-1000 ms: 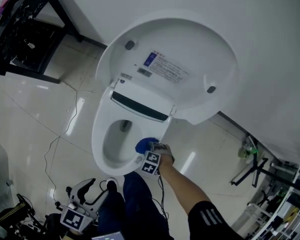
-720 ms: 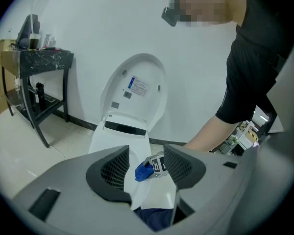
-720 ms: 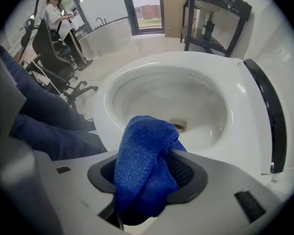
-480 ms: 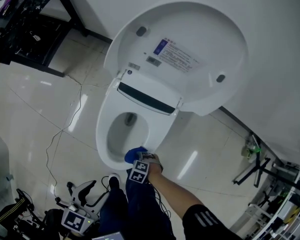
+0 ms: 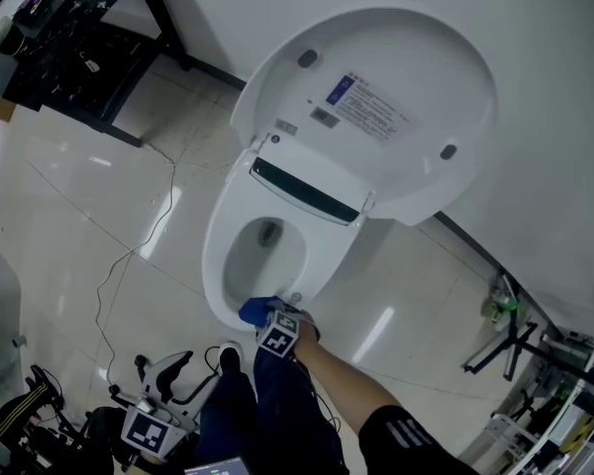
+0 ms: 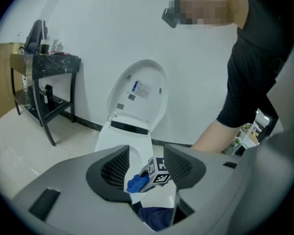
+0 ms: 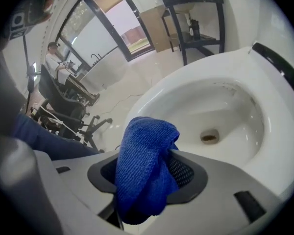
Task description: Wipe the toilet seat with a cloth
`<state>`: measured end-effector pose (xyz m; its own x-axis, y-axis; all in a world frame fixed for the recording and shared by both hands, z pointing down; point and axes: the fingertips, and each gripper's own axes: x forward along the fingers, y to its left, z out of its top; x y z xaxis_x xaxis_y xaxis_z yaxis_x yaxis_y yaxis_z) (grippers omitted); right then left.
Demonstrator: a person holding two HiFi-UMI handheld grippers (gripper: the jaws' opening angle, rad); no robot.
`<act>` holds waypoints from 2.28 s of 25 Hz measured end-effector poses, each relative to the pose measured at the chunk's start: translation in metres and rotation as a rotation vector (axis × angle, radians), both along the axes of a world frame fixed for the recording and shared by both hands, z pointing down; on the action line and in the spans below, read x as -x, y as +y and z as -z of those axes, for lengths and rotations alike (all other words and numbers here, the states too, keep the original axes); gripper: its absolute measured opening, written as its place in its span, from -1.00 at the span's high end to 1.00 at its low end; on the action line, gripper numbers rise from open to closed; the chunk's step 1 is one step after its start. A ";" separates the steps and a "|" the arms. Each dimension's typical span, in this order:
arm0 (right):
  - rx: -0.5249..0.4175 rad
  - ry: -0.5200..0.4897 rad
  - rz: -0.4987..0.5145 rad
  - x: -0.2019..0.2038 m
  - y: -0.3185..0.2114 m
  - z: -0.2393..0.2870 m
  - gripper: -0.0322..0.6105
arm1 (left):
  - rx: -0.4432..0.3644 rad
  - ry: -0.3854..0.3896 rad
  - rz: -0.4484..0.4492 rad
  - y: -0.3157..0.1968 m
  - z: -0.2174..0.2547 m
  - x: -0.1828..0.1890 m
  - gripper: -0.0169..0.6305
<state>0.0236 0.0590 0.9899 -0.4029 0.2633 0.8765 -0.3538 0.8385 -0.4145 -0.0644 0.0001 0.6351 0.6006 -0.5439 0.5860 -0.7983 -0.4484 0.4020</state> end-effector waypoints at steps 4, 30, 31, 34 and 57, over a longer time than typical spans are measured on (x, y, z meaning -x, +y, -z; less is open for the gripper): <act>-0.101 -0.024 -0.146 -0.014 -0.048 0.037 0.15 | -0.054 -0.008 0.008 -0.002 0.017 0.011 0.25; -0.741 -0.483 -0.734 -0.015 0.018 0.585 0.15 | -0.554 0.083 -0.267 0.145 0.262 0.050 0.25; -0.758 -0.487 -0.738 -0.017 0.033 0.597 0.15 | -0.545 0.092 -0.261 0.156 0.267 0.051 0.25; -0.799 -0.499 -0.748 -0.029 0.074 0.627 0.15 | -0.540 0.101 -0.253 0.184 0.278 0.055 0.25; -0.843 -0.629 -0.812 -0.095 0.233 0.682 0.16 | -0.587 0.104 -0.216 0.291 0.331 0.001 0.25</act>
<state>0.1190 0.2922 0.3075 -0.5811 -0.7714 0.2592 -0.8133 0.5616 -0.1519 -0.0654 0.2914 0.3037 0.7706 -0.6171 0.1591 -0.6350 -0.7645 0.1106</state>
